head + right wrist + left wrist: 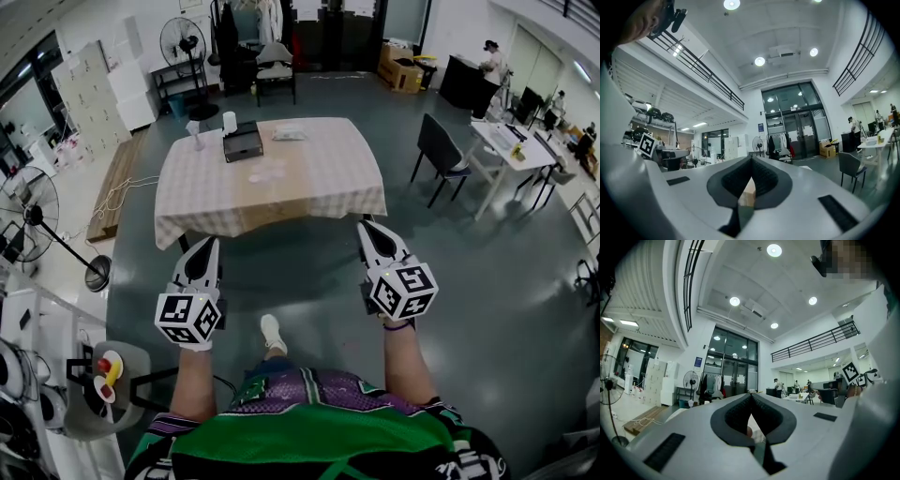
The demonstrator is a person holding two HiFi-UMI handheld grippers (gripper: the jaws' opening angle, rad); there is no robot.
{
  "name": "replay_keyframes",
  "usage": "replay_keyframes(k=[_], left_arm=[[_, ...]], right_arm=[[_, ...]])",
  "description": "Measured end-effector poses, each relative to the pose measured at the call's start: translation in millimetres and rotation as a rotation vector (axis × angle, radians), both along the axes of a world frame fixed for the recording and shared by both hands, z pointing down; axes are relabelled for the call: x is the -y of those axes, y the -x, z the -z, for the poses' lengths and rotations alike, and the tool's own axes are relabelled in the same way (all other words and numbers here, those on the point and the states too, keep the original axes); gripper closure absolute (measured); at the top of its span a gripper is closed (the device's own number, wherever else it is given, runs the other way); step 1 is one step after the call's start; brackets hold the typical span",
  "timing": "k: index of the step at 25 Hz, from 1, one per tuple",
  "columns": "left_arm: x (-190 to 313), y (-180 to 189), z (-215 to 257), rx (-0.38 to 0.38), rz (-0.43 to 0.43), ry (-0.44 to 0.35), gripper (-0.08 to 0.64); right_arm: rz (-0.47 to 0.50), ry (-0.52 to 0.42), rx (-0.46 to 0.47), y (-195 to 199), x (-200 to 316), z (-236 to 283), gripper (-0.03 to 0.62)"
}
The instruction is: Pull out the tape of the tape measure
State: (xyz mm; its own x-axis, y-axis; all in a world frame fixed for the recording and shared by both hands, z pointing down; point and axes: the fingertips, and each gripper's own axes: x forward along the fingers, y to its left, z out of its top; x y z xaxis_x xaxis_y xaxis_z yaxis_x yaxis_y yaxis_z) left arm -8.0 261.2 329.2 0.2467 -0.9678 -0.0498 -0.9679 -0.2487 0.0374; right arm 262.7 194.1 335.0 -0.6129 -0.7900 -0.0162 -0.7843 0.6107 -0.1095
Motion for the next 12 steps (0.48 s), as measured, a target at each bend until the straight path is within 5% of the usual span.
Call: replay_keyframes(k=[12], left_arm=[[53,14,-16,0.001,0.007,0.016,0.538]], right_arm=[[0.012,0.03,0.006,14,54,-12,0.588]])
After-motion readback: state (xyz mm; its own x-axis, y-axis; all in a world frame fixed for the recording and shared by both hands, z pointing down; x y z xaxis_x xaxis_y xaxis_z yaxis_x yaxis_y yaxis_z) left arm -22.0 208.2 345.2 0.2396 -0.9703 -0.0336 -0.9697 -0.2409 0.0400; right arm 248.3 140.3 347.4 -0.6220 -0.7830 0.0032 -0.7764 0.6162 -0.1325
